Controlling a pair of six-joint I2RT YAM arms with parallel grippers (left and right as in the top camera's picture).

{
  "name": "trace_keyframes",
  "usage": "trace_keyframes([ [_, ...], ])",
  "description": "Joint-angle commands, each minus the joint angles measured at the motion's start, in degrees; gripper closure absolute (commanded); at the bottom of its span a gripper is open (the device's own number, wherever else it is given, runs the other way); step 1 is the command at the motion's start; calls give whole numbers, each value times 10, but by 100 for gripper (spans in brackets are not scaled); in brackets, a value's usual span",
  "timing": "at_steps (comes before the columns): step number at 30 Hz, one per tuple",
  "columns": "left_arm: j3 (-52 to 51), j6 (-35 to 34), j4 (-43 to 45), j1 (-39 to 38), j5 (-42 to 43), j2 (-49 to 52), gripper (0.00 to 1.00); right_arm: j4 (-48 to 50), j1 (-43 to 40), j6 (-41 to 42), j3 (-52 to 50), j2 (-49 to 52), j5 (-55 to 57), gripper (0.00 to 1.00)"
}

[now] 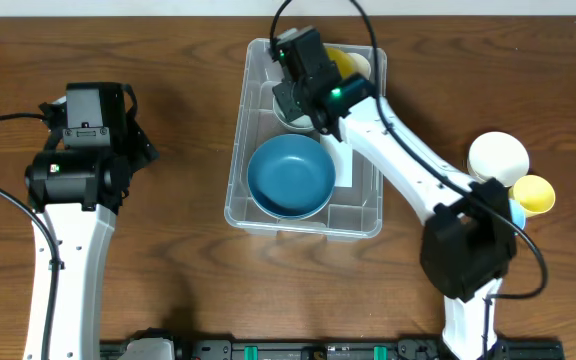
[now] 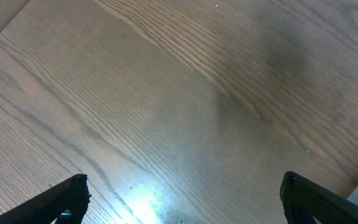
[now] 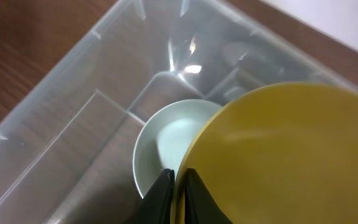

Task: Pack container
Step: 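Lift the yellow bowl and carry it over the grey bowl, then lower the yellow bowl into the grey bowl and open the gripper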

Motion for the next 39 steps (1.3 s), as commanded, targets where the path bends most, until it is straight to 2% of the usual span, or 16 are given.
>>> trace_keyframes([
  [1,1,3,-2,2,-12,-3,2,7,17,-7,10,22,-1,91],
  [22,1,3,-2,2,-12,-3,2,-6,25,-29,11,26,53,92],
  [26,1,3,-2,2,-12,-3,2,-10,24,-30,14,23,101,94],
  [28,1,3,-2,2,-12,-3,2,-18,23,-33,19,21,110,99],
  [39,1,3,-2,2,-12,-3,2,-87,6,-33,88,20,111,99],
])
